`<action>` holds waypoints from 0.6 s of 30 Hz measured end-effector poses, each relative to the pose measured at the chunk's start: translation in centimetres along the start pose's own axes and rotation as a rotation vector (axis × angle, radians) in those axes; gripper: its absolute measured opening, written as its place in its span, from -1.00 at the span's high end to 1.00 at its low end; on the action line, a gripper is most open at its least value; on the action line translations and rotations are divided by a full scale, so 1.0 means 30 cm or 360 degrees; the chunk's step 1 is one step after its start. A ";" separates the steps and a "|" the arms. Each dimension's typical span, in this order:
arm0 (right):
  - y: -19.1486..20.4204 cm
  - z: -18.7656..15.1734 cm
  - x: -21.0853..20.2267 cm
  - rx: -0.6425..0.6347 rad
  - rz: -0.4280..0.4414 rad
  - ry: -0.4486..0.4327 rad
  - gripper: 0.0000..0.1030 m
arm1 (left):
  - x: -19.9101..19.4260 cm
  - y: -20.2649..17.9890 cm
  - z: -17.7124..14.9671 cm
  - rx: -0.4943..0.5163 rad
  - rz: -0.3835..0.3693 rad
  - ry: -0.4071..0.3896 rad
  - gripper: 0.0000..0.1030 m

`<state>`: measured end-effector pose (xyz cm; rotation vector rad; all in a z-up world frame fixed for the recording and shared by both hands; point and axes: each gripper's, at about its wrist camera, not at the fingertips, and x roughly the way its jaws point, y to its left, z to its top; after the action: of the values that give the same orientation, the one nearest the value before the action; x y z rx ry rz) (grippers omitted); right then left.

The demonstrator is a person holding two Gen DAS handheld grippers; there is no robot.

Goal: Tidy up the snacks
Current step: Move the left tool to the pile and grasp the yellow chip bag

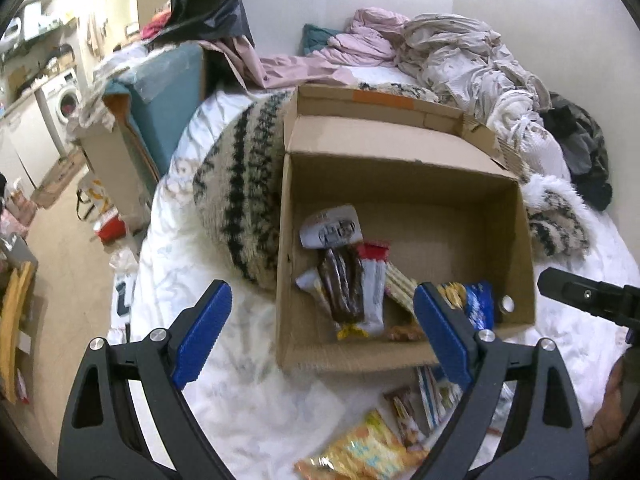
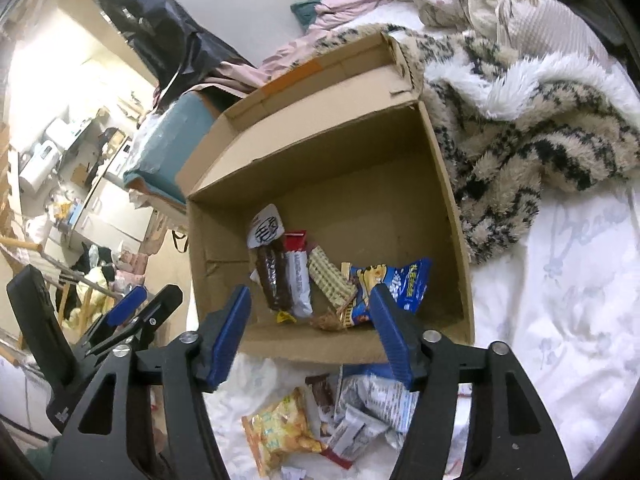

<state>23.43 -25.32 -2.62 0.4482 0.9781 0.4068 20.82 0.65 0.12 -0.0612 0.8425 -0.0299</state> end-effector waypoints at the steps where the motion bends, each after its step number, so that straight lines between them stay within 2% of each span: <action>1: 0.008 -0.010 -0.014 -0.0019 -0.0007 -0.0008 -0.38 | -0.010 0.004 -0.010 -0.0009 -0.0004 0.0016 -0.76; 6: 0.004 -0.090 -0.059 0.0004 0.0001 0.0012 -0.46 | -0.064 0.024 -0.066 -0.0036 -0.0008 0.0065 -0.77; 9: -0.008 -0.136 -0.076 0.0035 0.0008 0.0042 -0.46 | -0.098 0.038 -0.102 -0.0075 -0.0063 0.0111 -0.79; 11: -0.017 -0.163 -0.093 0.0059 -0.0002 0.0046 -0.49 | -0.126 0.040 -0.130 -0.0072 -0.0054 0.0109 -0.90; 13: -0.027 -0.197 -0.117 0.0084 -0.0020 0.0040 -0.64 | -0.148 0.043 -0.156 -0.0081 -0.0042 0.0114 -0.99; 18: -0.048 -0.265 -0.157 0.0134 -0.0041 0.0049 -0.67 | -0.156 0.059 -0.231 -0.0114 -0.0024 0.0223 -0.99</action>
<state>14.45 -27.54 -3.95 0.5064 1.0323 0.3512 12.55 2.37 -1.11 -0.1341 0.9833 -0.0182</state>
